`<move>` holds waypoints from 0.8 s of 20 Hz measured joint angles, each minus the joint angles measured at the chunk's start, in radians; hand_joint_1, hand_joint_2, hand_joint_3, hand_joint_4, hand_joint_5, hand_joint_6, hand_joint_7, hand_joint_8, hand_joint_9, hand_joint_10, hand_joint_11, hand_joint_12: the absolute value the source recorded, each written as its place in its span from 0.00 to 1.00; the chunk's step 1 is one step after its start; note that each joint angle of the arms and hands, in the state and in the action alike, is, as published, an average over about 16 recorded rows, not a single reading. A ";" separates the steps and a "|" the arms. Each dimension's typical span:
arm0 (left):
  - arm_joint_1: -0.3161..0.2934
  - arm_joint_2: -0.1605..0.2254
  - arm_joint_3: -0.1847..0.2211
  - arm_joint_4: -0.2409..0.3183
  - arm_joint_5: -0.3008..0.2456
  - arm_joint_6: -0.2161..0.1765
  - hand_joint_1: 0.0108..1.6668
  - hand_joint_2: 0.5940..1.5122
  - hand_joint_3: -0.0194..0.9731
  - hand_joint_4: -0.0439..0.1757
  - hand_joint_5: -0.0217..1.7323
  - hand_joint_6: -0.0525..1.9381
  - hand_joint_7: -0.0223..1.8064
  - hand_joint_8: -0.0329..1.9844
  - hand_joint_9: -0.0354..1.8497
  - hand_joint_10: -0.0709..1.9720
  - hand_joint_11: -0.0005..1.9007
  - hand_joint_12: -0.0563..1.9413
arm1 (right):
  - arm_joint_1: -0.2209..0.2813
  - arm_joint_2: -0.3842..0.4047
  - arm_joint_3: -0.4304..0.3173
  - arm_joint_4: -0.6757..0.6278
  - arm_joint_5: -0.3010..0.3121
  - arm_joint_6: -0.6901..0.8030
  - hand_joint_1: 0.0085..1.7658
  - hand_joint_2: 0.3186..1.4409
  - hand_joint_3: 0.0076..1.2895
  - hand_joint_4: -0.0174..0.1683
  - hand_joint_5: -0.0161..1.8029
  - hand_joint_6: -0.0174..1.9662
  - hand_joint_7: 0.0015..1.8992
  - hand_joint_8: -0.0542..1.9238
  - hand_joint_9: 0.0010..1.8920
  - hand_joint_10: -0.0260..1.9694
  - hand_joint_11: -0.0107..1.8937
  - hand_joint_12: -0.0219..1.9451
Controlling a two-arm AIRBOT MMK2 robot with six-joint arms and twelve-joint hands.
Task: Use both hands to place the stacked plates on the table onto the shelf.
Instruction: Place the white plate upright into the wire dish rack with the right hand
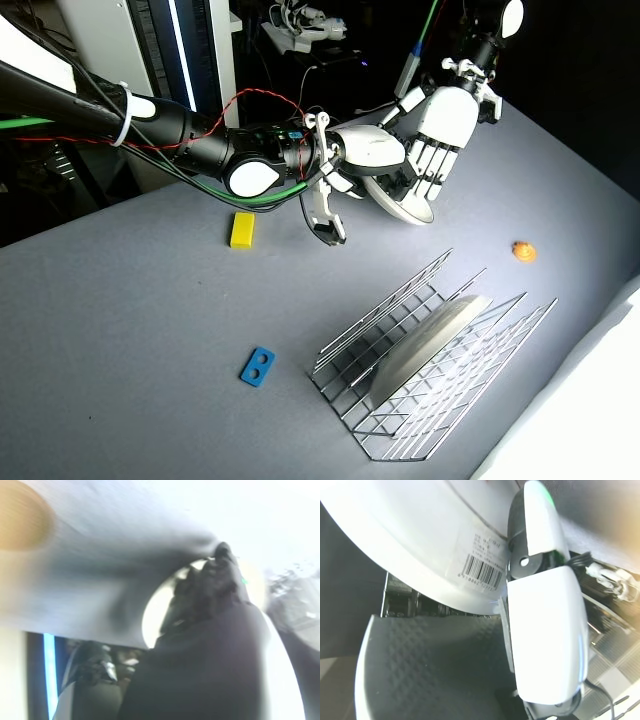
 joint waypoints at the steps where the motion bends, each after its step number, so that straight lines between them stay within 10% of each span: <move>1: -0.007 0.002 0.003 -0.016 0.001 0.000 0.00 0.57 0.03 0.19 0.02 0.03 0.02 0.02 0.02 0.03 0.01 0.03 | 0.002 0.012 -0.010 -0.003 -0.002 0.000 0.68 0.64 0.00 0.07 0.41 0.51 0.46 0.53 0.55 0.24 0.39 0.64; 16: -0.124 0.015 0.082 -0.105 0.028 0.000 0.00 0.57 0.03 0.19 0.03 0.03 0.03 0.02 0.03 0.04 0.01 0.03 | 0.117 0.338 -0.269 0.022 -0.059 0.037 0.68 0.65 0.00 0.09 0.45 0.61 0.51 0.57 0.56 0.24 0.36 0.65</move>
